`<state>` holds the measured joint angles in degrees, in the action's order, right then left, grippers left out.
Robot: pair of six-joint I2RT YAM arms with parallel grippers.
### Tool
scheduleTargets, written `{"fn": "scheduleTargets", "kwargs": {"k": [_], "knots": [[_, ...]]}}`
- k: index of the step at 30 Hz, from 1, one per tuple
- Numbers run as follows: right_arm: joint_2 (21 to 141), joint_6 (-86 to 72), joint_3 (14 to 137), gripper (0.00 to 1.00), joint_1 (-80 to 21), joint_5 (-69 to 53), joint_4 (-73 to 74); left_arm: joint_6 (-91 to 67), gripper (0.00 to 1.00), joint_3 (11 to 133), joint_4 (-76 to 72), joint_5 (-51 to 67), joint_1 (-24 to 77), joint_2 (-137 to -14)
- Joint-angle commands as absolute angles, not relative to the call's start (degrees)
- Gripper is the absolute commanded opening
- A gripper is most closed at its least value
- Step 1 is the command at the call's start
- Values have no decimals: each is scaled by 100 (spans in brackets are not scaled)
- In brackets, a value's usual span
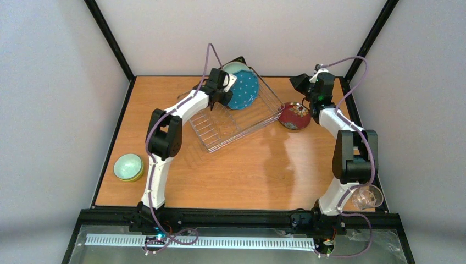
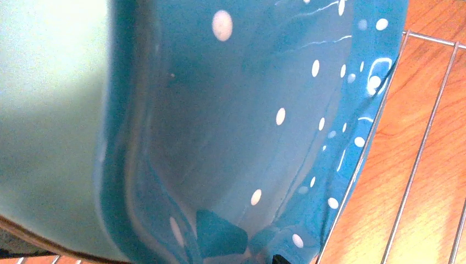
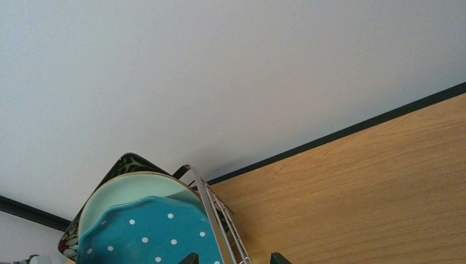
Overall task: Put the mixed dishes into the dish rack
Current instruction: Insert the plate into the dish rack.
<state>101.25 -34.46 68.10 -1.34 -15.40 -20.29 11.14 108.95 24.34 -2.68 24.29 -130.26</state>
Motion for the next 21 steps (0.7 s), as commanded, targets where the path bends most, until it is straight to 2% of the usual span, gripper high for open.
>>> {"fn": "scheduleTargets", "kwargs": {"k": [1,21], "knots": [[10291,-3282,7017,75,-202,-1437,-1785,796,80,11043,3085,-356,2338,-13017],[10366,-2980,7778,75,-225,-1267,-850,334,81,11751,3339,-425,2338,-12485]]}}
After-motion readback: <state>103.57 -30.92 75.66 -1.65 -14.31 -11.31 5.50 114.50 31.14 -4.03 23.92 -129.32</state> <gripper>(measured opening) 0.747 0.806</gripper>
